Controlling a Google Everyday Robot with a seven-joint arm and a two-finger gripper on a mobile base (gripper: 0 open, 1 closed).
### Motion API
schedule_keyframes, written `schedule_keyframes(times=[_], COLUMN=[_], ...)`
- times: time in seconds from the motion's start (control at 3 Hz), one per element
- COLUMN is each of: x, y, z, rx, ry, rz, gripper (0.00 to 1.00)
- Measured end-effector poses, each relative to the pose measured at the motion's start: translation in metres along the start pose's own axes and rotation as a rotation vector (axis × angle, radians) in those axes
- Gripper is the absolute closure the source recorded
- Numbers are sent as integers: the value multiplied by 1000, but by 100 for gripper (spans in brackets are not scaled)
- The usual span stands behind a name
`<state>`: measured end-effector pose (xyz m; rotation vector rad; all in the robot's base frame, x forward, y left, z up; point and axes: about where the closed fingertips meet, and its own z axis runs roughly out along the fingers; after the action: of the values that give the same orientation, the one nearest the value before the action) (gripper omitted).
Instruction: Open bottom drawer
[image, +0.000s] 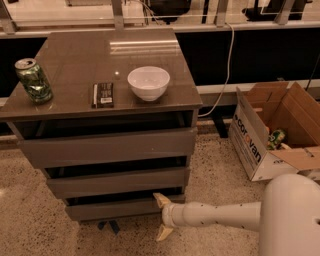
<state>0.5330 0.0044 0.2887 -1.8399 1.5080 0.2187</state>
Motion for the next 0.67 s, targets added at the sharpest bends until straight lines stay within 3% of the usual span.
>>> schedule_keyframes(times=[0.67], x=[22], y=[19], z=[34], rx=[-27], ry=[84], rz=[-74], gripper=[0])
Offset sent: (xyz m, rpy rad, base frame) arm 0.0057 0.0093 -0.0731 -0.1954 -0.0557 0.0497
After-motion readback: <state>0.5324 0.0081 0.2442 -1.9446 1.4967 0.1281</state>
